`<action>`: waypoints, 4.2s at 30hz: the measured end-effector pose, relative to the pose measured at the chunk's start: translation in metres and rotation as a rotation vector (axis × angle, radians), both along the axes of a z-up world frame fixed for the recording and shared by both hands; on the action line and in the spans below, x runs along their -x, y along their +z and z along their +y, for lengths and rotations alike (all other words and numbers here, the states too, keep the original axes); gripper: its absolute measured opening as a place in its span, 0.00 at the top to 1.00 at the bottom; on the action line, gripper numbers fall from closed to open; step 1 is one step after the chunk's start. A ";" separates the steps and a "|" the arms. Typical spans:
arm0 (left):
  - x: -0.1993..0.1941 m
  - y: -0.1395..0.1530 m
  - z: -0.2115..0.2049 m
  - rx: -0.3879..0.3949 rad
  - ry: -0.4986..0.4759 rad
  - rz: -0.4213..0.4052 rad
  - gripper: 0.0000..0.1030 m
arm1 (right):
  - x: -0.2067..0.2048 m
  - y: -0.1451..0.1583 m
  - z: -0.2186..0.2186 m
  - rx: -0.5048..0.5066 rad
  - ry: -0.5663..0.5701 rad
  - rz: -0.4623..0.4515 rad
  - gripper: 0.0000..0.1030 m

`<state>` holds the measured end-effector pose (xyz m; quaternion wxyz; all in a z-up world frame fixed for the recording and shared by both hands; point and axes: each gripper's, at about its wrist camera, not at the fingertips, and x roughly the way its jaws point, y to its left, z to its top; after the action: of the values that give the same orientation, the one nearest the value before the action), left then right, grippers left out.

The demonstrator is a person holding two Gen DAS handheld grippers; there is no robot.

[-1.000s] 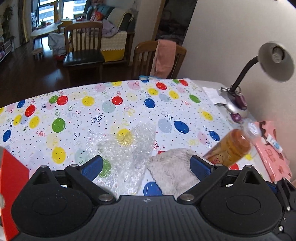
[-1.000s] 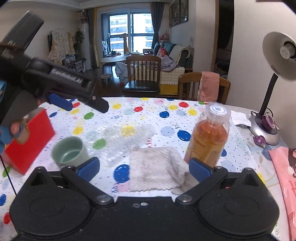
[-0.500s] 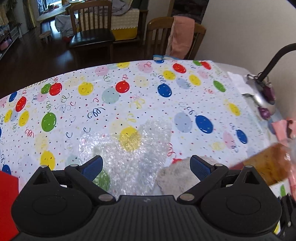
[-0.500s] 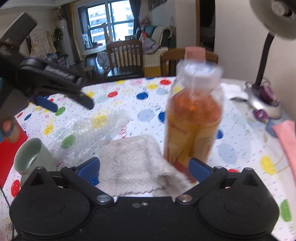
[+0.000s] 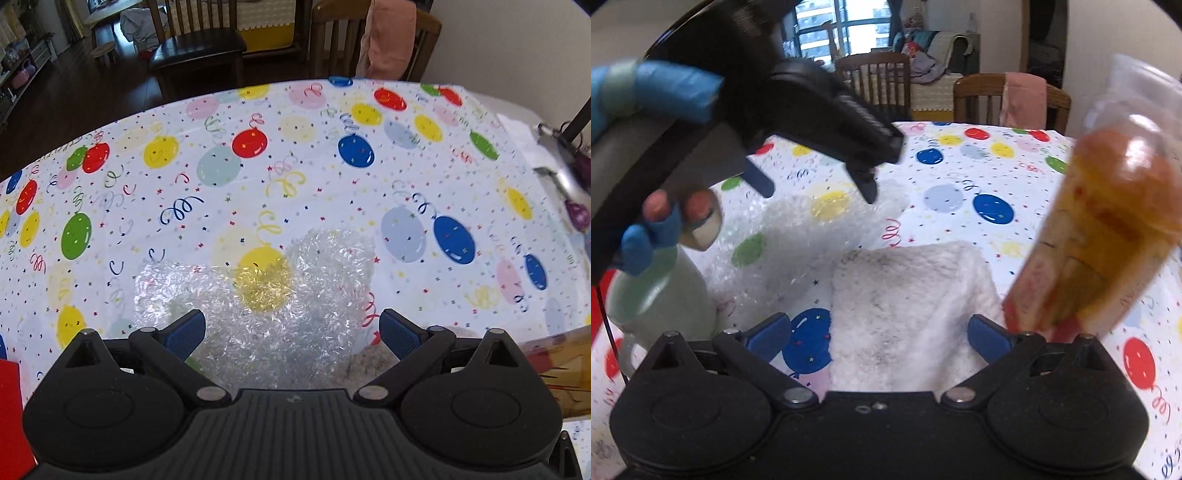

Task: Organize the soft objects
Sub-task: 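Grasp the bubble-wrap bag with the left tool while the right tool grasps the white towel, then lift and carry the bubble wrap and towel with both tools over the box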

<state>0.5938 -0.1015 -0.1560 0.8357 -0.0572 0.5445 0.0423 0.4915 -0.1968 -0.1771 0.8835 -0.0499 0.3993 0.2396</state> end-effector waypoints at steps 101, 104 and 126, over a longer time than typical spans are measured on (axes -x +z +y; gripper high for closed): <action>0.295 0.198 0.246 0.101 0.108 -0.318 0.78 | 0.145 0.194 0.118 -0.240 0.220 -0.233 0.86; 0.307 0.201 0.270 0.094 0.129 -0.330 0.78 | 0.148 0.198 0.140 -0.251 0.242 -0.230 0.86; 0.323 0.151 0.390 0.033 0.238 -0.279 0.78 | 0.151 0.154 0.299 -0.132 0.355 -0.182 0.86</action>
<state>0.2704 0.2882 -0.0050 0.8912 -0.1401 0.4132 0.1238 0.3408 0.1018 -0.0227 0.8611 -0.0830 0.2863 0.4119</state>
